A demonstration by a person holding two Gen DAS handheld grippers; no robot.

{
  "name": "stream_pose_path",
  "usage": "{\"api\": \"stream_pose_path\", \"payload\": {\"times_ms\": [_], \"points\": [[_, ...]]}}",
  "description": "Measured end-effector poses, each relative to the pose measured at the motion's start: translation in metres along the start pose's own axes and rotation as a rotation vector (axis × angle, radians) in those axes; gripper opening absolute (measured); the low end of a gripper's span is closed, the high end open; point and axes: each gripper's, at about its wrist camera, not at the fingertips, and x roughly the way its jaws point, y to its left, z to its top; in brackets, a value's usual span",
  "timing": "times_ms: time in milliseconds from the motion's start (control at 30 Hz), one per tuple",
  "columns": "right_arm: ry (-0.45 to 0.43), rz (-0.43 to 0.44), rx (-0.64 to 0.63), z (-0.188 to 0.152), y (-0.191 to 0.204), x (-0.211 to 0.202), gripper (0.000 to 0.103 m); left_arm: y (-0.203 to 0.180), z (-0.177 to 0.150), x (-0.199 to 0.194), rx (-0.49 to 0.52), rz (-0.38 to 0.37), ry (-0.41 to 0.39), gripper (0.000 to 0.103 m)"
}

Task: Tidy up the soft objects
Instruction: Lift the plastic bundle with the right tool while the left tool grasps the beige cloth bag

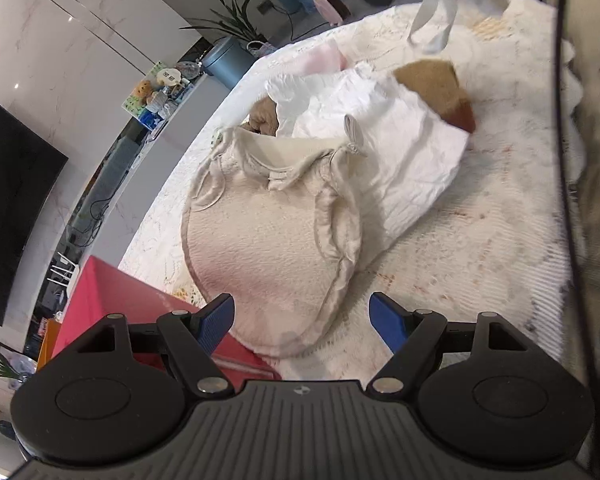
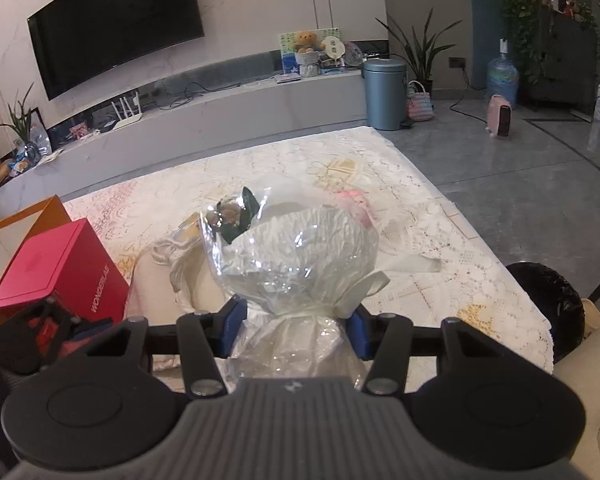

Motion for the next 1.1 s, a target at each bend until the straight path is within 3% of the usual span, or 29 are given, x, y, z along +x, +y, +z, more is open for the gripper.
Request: {"api": "stream_pose_path", "payload": {"times_ms": [100, 367, 433, 467, 500, 600, 767, 867, 1000, 1100], "points": [[0.001, -0.018, -0.004, -0.002, 0.000, -0.002, 0.052, -0.006, 0.002, 0.006, 0.020, 0.031, -0.040, 0.091], [-0.024, 0.001, -0.001, -0.004, 0.003, -0.009, 0.052, -0.009, 0.007, 0.018, -0.054, 0.126, -0.061, 0.096], [-0.025, 0.010, 0.008, -0.004, 0.001, -0.009, 0.052, -0.011, 0.005, 0.015, -0.045, 0.134, -0.048, 0.075], [-0.022, 0.013, 0.013, -0.004, 0.001, -0.009, 0.052, -0.011, 0.004, 0.014, -0.050, 0.128, -0.024, 0.050], [-0.021, 0.011, 0.014, -0.004, 0.000, -0.008, 0.052, -0.008, 0.002, 0.013, -0.074, 0.124, -0.011, 0.037], [-0.020, 0.000, 0.023, -0.004, -0.004, -0.008, 0.052, 0.006, -0.007, 0.000, -0.159, 0.086, -0.036, 0.020], [-0.016, -0.006, 0.038, -0.004, -0.006, -0.008, 0.052, 0.028, -0.011, -0.024, -0.194, 0.179, -0.063, 0.015], [-0.009, -0.006, 0.034, -0.004, -0.005, -0.007, 0.052, 0.052, -0.011, -0.037, -0.356, 0.070, -0.055, 0.015], [-0.008, 0.001, 0.026, -0.004, -0.001, -0.006, 0.052, 0.070, -0.015, -0.034, -0.487, -0.075, -0.010, 0.016], [0.002, 0.020, 0.028, -0.004, -0.002, -0.003, 0.052, 0.065, -0.009, -0.023, -0.483, -0.026, 0.052, 0.017]]}}
